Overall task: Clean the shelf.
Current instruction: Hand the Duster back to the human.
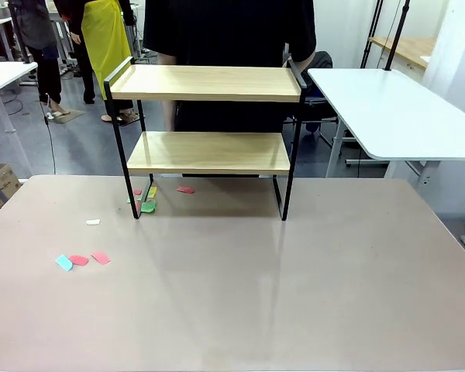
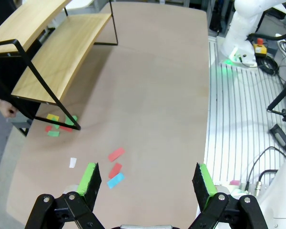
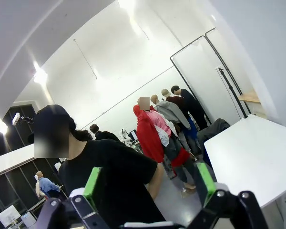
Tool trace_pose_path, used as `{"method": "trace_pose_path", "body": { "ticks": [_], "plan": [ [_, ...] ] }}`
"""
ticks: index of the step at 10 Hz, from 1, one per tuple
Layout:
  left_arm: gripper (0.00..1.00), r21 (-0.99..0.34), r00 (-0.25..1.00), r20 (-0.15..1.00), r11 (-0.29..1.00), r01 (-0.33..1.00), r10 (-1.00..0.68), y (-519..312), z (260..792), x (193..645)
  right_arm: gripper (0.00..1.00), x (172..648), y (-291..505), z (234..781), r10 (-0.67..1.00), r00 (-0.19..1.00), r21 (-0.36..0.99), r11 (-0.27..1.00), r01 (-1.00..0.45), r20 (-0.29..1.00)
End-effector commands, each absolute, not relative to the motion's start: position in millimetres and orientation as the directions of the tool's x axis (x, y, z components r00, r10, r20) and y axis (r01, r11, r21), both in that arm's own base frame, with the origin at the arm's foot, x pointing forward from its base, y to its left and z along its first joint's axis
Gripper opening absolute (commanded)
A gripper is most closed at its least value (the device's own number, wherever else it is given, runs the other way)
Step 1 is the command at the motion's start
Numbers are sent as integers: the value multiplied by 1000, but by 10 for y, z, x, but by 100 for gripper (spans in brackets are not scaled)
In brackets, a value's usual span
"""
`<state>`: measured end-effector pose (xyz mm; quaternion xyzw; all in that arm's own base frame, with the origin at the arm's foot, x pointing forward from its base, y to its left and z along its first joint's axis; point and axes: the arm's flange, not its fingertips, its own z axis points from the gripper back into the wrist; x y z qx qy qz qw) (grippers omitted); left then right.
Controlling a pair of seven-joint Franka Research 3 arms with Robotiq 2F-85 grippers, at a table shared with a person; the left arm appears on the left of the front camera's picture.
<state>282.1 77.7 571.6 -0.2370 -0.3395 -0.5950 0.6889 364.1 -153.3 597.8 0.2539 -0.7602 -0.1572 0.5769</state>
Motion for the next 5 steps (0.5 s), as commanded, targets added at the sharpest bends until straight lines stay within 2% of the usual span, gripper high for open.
{"method": "trace_pose_path", "body": {
  "ticks": [1, 5],
  "plan": [
    [100, 90, 38, 763, 165, 982, -645, 774, 5743, 2830, 100, 3633, -1516, 5956, -561, -207, 525, 826, -205, 801],
    [100, 90, 38, 763, 165, 982, -645, 774, 5743, 2830, 100, 3633, -1516, 5956, -561, -207, 525, 826, -205, 801]
  ]
}}
